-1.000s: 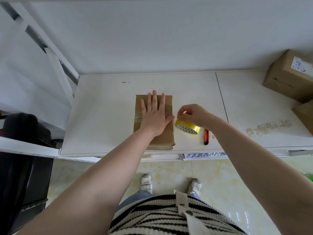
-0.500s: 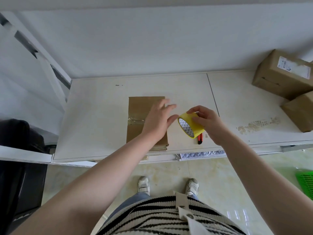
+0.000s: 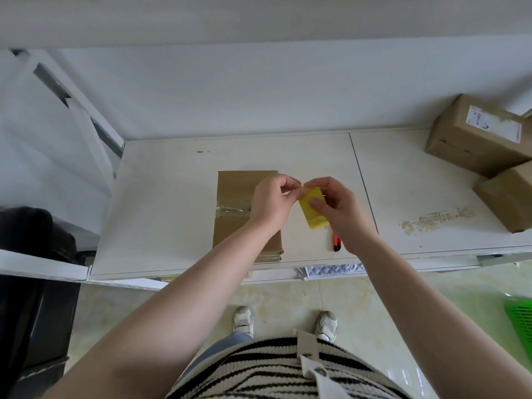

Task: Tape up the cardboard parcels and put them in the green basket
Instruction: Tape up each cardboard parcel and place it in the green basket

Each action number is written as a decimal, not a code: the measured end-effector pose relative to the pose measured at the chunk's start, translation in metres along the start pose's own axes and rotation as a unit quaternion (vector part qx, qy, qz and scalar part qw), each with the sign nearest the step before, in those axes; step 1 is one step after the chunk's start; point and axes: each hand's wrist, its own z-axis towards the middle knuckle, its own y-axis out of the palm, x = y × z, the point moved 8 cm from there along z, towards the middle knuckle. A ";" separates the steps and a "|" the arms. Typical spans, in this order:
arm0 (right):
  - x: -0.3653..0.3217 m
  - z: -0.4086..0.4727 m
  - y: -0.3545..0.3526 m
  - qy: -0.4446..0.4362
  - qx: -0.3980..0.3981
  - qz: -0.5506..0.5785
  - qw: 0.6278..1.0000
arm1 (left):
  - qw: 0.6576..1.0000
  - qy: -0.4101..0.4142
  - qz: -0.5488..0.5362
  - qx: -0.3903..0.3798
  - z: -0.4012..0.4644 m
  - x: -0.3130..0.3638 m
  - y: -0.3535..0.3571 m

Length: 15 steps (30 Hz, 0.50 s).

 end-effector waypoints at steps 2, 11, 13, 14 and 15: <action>0.002 0.000 -0.002 -0.024 0.005 -0.022 0.999 | 0.999 -0.001 0.017 -0.031 0.001 0.005 0.004; 0.019 -0.002 -0.008 -0.004 0.034 0.024 0.999 | 0.998 -0.040 -0.012 -0.042 0.000 0.008 -0.004; 0.018 -0.005 -0.007 0.003 0.031 0.062 0.998 | 0.998 -0.041 -0.032 -0.040 0.004 0.012 -0.010; 0.017 -0.006 -0.008 0.003 0.033 0.065 0.997 | 0.998 -0.042 -0.038 -0.038 0.005 0.013 -0.012; 0.016 -0.004 -0.010 0.004 0.038 0.062 0.997 | 0.997 -0.043 -0.042 -0.038 0.005 0.014 -0.012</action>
